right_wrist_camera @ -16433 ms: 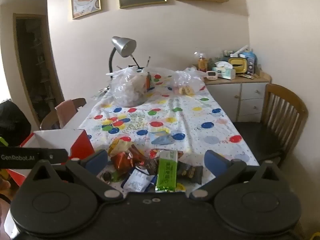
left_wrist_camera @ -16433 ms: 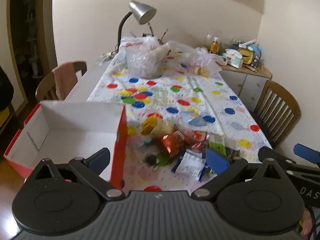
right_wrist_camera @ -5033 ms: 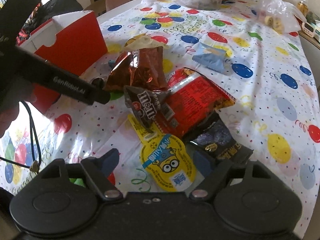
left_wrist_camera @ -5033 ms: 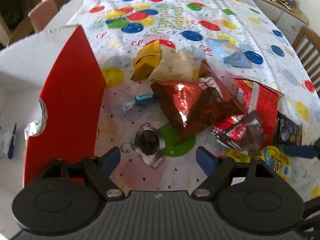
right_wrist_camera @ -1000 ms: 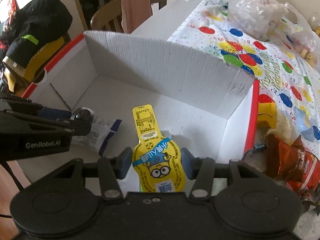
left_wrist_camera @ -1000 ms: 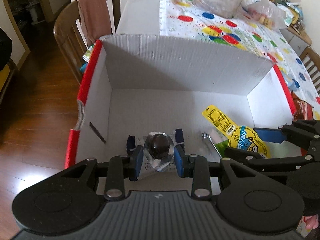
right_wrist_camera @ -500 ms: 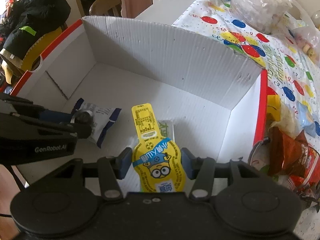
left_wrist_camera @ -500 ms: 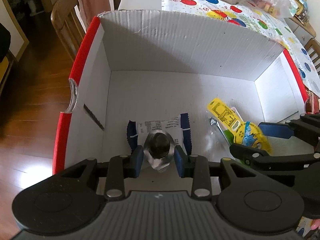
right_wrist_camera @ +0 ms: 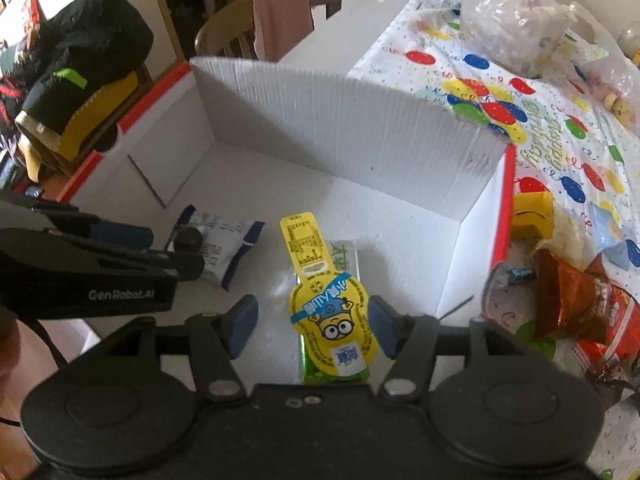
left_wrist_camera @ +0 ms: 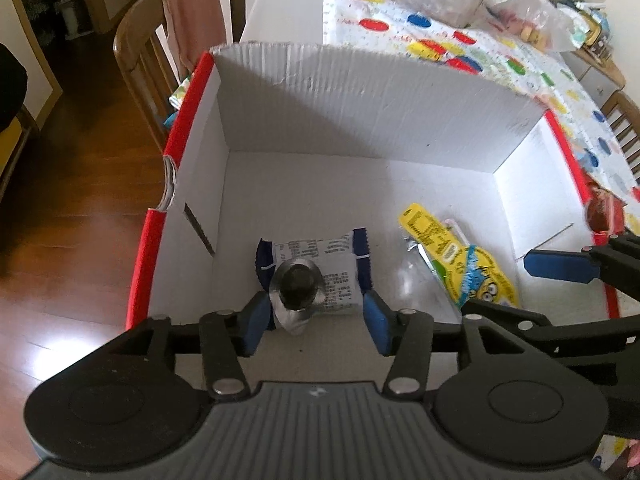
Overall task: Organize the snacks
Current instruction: 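Open both grippers to release the candy and Minion packet in the box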
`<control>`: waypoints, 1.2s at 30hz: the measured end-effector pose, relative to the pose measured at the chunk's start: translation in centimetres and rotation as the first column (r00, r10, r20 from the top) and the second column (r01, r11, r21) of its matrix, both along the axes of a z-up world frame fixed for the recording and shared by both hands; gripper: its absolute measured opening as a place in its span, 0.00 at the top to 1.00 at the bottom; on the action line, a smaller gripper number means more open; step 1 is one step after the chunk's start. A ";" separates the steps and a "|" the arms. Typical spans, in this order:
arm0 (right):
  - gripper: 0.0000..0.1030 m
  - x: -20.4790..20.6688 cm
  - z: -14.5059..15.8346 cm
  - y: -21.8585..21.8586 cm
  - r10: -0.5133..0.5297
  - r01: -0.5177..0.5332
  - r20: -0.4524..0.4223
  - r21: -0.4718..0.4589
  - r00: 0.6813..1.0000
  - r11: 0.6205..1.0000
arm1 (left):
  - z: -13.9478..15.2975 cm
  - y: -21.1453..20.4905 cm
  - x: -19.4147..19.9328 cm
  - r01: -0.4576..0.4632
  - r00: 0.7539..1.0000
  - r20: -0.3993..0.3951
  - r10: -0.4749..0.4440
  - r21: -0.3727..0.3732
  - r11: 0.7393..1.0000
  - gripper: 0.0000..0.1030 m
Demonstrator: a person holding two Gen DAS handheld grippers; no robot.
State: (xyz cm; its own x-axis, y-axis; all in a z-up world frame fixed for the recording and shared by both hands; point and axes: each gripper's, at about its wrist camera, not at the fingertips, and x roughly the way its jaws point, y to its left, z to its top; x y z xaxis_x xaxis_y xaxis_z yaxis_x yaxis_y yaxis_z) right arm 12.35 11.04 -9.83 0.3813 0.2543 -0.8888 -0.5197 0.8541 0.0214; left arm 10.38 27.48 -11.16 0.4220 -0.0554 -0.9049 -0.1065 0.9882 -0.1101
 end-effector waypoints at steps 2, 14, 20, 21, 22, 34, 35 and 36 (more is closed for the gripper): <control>0.38 -0.3 0.8 -0.5 -0.006 0.006 0.013 0.019 1.000 1.000 | 0.7 -0.1 -0.4 -0.003 1.000 0.023 0.003 0.001 1.000 0.45; 0.22 -2.1 4.8 -4.2 -0.039 0.027 0.080 0.143 0.996 0.989 | 4.7 -1.9 -2.7 0.009 0.991 0.136 -0.009 0.002 1.000 0.40; 0.15 -3.6 6.6 -6.2 -0.036 0.009 0.128 0.209 0.991 0.978 | 6.5 -3.6 -3.8 0.026 0.979 0.202 -0.030 0.019 0.999 0.32; 0.13 -3.8 6.8 -6.6 -0.037 0.006 0.136 0.221 0.990 0.975 | 6.7 -3.9 -3.9 0.028 0.977 0.212 -0.032 0.021 0.999 0.30; 0.10 -4.0 7.0 -7.0 -0.039 0.005 0.144 0.232 0.989 0.973 | 6.9 -4.2 -4.1 0.031 0.974 0.222 -0.036 0.023 0.999 0.29; 0.00 -5.6 7.9 -12.8 -0.100 0.040 0.187 0.301 0.977 0.953 | 8.3 -9.0 -4.8 0.091 0.950 0.297 -0.093 0.021 0.996 0.22; 0.00 -5.7 7.9 -13.4 -0.107 0.047 0.186 0.300 0.977 0.953 | 8.3 -9.6 -4.7 0.100 0.950 0.294 -0.101 0.018 0.995 0.22; 0.00 -5.7 7.9 -14.1 -0.115 0.056 0.185 0.298 0.976 0.953 | 8.2 -10.2 -4.5 0.106 0.951 0.292 -0.106 0.015 0.994 0.22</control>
State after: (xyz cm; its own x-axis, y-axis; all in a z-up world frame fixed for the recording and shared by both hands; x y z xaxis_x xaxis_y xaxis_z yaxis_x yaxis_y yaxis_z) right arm 6.62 -3.03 -1.98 0.5734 0.4473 -0.6864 -0.4638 0.8678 0.1781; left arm 5.85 17.28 -2.97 0.6592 -0.1146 -0.7432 0.0356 0.9920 -0.1213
